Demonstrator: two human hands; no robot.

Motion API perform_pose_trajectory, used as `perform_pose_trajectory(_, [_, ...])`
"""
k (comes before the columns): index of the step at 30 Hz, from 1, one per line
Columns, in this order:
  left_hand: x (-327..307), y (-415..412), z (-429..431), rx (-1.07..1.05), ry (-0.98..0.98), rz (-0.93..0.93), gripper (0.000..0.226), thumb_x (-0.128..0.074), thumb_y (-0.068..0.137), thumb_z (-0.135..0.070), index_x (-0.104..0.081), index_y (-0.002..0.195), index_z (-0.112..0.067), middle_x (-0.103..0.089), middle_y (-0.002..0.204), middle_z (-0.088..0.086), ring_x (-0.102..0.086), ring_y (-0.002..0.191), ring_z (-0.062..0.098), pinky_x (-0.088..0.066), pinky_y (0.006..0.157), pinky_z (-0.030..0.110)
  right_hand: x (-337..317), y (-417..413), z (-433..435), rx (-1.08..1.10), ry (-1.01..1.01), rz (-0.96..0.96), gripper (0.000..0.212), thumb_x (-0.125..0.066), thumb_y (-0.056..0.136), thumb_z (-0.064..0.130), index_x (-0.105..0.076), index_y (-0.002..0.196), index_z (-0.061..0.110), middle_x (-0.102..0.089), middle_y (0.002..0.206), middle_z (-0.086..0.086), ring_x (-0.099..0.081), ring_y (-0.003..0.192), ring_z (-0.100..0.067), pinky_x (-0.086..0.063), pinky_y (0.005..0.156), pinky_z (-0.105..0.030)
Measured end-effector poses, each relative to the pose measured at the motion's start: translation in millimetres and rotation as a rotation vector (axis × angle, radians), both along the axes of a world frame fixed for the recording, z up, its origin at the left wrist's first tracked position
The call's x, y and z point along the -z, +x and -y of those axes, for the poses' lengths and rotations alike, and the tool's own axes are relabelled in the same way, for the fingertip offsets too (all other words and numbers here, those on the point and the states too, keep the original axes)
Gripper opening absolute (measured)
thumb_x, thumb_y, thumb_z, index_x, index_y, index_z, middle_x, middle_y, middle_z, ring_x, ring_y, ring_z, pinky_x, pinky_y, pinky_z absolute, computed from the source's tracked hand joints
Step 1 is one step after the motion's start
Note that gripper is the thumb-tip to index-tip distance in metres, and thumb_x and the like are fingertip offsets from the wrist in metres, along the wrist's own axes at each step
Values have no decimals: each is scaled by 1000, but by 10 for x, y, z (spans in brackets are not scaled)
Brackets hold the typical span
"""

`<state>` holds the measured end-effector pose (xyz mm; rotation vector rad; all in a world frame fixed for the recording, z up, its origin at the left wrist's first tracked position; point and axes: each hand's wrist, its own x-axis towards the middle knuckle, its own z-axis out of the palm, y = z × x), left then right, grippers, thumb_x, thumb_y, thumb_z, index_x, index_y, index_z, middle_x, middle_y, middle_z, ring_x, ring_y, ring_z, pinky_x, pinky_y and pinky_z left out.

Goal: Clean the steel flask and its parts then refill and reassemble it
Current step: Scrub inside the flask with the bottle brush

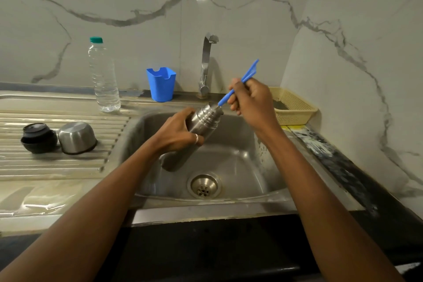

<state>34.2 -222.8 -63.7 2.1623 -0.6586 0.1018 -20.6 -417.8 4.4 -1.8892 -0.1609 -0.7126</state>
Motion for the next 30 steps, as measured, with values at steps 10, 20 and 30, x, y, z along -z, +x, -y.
perform_pose_trajectory(10, [106, -14, 49, -52, 162, 177, 81, -91, 69, -28, -46, 136, -15, -57, 115, -3, -57, 98, 14, -44, 79, 20, -5, -17, 160, 231, 207, 59, 40, -48, 107, 37, -65, 87, 6, -65, 60, 3, -58, 48, -7, -51, 54, -25])
perform_pose_trajectory(20, [60, 17, 27, -265, 32, 540, 70, -83, 66, -9, -55, 130, -9, -58, 119, 9, -47, 100, 18, -37, 80, 28, -135, -139, 232, -280, -94, -162, 21, -68, 98, 18, -73, 101, -3, -76, 82, -15, -74, 70, -21, -60, 63, -28])
perform_pose_trajectory(30, [49, 10, 25, -248, 256, 777, 76, -83, 63, 0, -57, 134, -12, -60, 129, 9, -54, 115, 31, -42, 105, 50, -256, -279, 489, -381, -395, -692, 48, -70, 88, 47, -68, 121, 13, -75, 111, -7, -75, 96, -25, -63, 81, -34])
